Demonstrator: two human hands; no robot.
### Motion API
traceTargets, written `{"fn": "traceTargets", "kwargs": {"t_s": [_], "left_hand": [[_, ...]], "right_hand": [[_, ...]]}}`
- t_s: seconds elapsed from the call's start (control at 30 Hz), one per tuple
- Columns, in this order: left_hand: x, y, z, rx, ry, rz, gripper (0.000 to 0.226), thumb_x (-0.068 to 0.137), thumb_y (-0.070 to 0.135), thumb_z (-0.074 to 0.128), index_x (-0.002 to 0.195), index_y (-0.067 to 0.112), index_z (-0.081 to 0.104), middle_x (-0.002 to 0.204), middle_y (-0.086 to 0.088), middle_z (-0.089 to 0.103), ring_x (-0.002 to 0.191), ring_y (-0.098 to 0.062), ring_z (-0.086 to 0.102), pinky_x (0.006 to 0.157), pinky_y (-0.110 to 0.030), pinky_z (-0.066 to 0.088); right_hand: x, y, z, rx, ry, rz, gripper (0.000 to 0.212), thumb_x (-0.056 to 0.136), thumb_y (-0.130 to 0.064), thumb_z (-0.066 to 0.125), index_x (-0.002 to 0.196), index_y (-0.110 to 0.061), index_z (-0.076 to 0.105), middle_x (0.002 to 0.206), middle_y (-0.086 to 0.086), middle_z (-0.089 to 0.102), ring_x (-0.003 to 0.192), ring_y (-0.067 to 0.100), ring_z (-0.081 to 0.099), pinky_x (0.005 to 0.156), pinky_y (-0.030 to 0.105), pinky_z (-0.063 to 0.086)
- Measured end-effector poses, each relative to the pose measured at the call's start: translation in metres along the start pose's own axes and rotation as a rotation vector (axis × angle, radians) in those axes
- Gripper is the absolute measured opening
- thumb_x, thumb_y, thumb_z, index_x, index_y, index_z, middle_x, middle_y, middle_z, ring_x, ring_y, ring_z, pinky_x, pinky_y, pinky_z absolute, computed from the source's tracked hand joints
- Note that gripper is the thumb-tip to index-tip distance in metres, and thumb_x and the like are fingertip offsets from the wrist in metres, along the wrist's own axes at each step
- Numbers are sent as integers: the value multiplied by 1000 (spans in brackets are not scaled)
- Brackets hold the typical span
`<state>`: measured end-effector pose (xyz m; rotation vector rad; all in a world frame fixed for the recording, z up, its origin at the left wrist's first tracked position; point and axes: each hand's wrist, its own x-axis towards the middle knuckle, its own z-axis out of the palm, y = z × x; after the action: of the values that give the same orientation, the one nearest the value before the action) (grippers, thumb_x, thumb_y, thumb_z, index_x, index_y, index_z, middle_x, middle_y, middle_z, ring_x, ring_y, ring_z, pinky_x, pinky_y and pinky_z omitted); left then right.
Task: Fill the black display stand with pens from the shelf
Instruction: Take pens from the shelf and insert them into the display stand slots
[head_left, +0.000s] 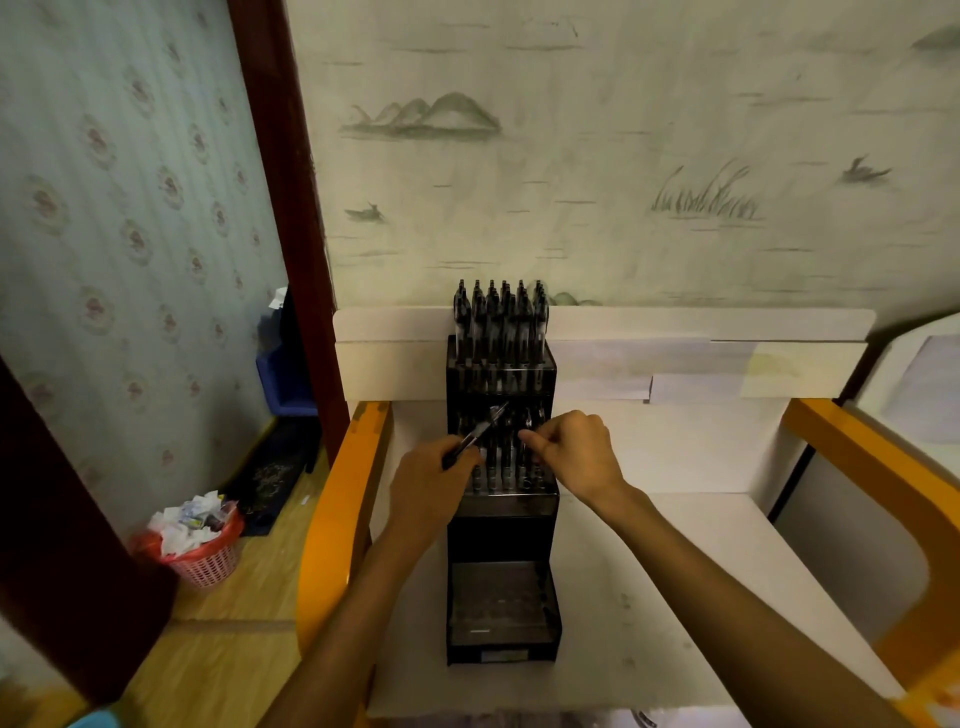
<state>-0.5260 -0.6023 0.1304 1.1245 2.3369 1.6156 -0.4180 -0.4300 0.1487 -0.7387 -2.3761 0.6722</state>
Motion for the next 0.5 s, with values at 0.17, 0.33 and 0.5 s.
{"fn": "traceTargets", "kwargs": {"t_s": [0.17, 0.33, 0.5], "left_hand": [[4, 0, 11, 45, -32, 21, 17, 95, 35, 63, 79, 31, 67, 64, 8, 61, 56, -3, 55, 55, -22, 39], [8, 5, 16, 82, -31, 51, 15, 94, 37, 63, 79, 38, 63, 70, 16, 63, 65, -3, 59, 58, -22, 44], [9, 11, 22, 61, -33, 124, 6, 96, 29, 62, 94, 30, 69, 76, 13, 64, 77, 1, 60, 65, -7, 43]], "right_hand": [[-2, -4, -12, 192, 29, 58, 30, 90, -32, 72, 66, -14, 76, 56, -5, 69, 53, 7, 67, 67, 25, 58], [-6, -12, -23, 639, -108, 149, 16, 94, -18, 66, 91, -5, 76, 75, 6, 76, 69, 22, 74, 65, 27, 60], [-8, -20, -25, 818, -147, 183, 26, 89, -32, 73, 95, -7, 76, 83, 10, 77, 76, 28, 75, 69, 29, 61]]}}
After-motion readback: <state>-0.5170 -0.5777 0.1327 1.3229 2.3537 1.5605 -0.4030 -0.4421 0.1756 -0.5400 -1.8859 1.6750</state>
